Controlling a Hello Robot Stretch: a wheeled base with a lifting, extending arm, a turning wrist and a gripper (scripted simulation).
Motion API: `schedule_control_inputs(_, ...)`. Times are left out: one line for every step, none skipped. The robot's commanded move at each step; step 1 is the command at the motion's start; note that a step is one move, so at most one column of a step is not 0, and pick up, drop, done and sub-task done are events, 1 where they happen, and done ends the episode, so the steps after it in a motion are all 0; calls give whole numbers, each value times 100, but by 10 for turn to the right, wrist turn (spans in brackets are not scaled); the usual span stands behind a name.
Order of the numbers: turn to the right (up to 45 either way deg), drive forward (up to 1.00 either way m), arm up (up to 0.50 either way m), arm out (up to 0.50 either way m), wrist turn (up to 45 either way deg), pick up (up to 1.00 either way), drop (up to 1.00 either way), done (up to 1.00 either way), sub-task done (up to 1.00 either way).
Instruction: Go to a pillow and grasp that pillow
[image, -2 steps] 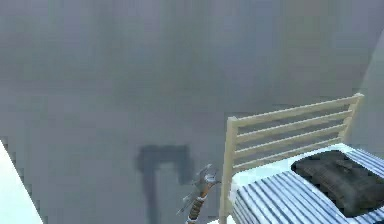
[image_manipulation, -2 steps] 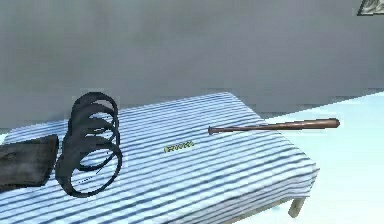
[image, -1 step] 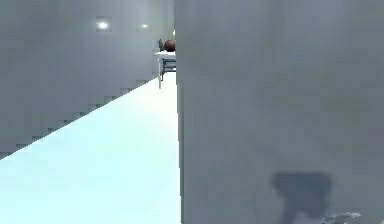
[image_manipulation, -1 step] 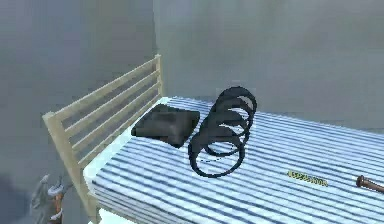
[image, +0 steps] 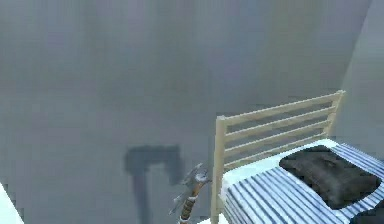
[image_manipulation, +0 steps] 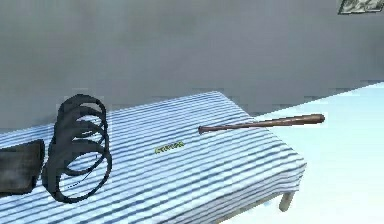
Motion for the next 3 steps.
schedule_control_inputs(450, 0, 0, 0, 0, 0, 0, 0, 0)
schedule_control_inputs(90, 0, 0, 0, 0, 0, 0, 0, 0)
schedule_control_inputs(30, 0, 0, 0, 0, 0, 0, 0, 0)
